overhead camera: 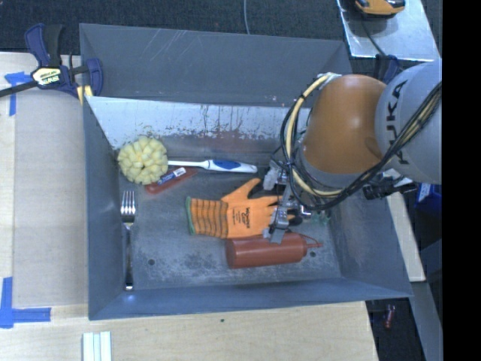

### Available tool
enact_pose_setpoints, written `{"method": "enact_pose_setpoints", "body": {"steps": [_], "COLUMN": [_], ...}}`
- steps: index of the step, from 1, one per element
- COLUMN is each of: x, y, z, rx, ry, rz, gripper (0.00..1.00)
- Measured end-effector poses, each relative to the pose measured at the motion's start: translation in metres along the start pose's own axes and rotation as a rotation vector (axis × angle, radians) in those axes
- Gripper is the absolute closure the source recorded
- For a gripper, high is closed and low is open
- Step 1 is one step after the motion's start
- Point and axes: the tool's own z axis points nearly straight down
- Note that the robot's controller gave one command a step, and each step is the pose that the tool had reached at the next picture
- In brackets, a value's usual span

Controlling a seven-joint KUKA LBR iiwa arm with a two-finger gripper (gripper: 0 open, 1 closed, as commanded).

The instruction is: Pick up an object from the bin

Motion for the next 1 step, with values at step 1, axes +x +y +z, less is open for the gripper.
{"method": "enact_pose_setpoints", "body": {"steps": [1], "x": [-0.0223], "y": [0.0108], "z": [0.0062], "rx": [0.0], "ry": [-0.004], "rz": [-0.234], "gripper": [0.0]}}
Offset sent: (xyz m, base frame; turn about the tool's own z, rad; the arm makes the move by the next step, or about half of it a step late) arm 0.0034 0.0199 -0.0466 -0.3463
